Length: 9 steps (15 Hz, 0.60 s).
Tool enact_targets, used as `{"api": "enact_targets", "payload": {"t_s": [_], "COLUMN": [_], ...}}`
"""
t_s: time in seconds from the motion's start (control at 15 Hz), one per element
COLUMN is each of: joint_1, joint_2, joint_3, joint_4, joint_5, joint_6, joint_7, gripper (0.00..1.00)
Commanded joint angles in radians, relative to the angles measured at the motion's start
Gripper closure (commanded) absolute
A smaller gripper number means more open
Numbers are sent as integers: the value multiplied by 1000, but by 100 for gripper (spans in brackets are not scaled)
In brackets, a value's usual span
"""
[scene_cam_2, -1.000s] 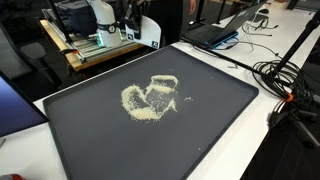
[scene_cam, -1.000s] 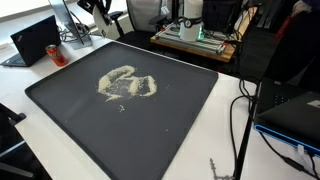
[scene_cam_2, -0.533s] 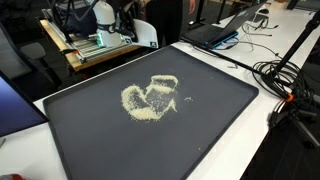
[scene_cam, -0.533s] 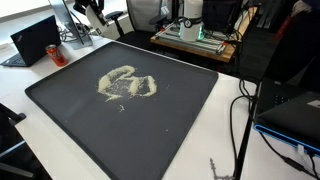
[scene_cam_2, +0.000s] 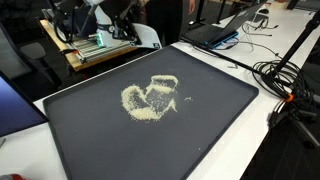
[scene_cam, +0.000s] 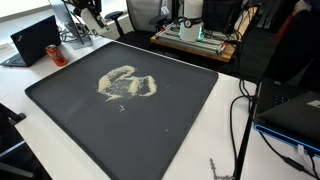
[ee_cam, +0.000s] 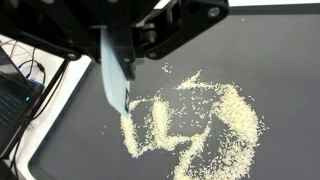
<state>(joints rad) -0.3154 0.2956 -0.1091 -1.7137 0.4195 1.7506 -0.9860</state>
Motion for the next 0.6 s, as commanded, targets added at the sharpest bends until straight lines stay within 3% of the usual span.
{"api": "enact_targets", "payload": {"t_s": [0.0,0.53], "joint_1": [-49,-99], "joint_2": [17,13], "joint_3": [-12,-44], "joint_4": [-3,-93], "joint_5": [96,210], "joint_6": [-41,-60], "joint_7": [-43,-73], "gripper": [99,99]}}
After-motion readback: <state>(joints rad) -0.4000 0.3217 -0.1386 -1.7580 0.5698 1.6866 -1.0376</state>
